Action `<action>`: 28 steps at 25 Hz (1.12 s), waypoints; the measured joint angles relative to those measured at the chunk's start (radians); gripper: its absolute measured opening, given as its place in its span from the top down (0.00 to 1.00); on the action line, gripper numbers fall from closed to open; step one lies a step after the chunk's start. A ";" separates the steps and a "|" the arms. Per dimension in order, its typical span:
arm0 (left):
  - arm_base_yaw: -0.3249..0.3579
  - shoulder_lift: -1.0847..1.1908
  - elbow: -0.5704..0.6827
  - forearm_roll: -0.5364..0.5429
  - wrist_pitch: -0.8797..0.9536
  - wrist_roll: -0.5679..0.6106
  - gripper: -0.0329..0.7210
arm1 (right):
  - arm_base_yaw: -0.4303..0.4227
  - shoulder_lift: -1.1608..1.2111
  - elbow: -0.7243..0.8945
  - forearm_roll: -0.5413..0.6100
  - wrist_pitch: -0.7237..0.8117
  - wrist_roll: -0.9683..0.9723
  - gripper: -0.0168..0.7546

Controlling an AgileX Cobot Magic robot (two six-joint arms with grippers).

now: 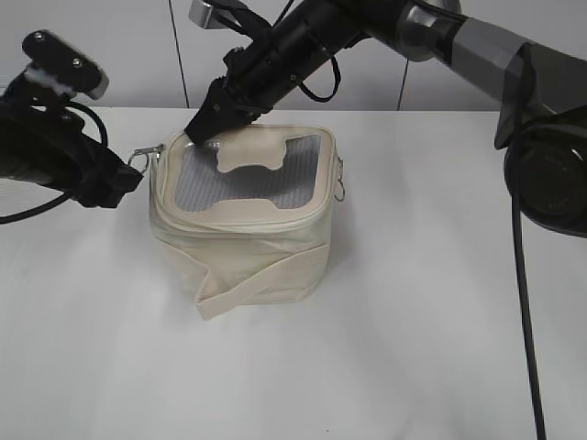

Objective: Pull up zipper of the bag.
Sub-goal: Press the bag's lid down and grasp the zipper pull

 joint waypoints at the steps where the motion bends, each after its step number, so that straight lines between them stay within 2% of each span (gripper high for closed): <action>1: -0.002 0.015 -0.009 0.000 0.001 0.000 0.34 | 0.000 0.000 0.000 0.000 0.000 0.001 0.86; 12: -0.007 0.079 -0.061 0.000 -0.002 0.003 0.34 | 0.000 0.000 0.000 0.000 0.000 0.003 0.86; 15: -0.007 0.105 -0.082 0.000 -0.001 0.003 0.38 | 0.000 0.000 0.000 0.000 0.000 0.004 0.86; 17: -0.007 0.131 -0.099 0.001 0.023 0.003 0.48 | 0.000 0.000 0.000 0.000 0.000 0.004 0.86; 20: -0.007 0.147 -0.116 0.001 0.057 0.003 0.80 | 0.000 0.000 0.000 0.000 0.000 0.008 0.86; 22: -0.007 0.146 -0.119 0.003 0.066 0.004 0.93 | 0.000 0.000 0.000 0.000 0.000 0.013 0.86; 24: -0.007 0.135 -0.119 0.010 0.082 0.004 0.96 | 0.000 0.000 0.000 -0.001 0.000 0.018 0.86; 28: -0.007 0.089 -0.119 0.016 0.168 -0.002 0.97 | 0.000 0.000 0.000 -0.005 0.000 0.046 0.86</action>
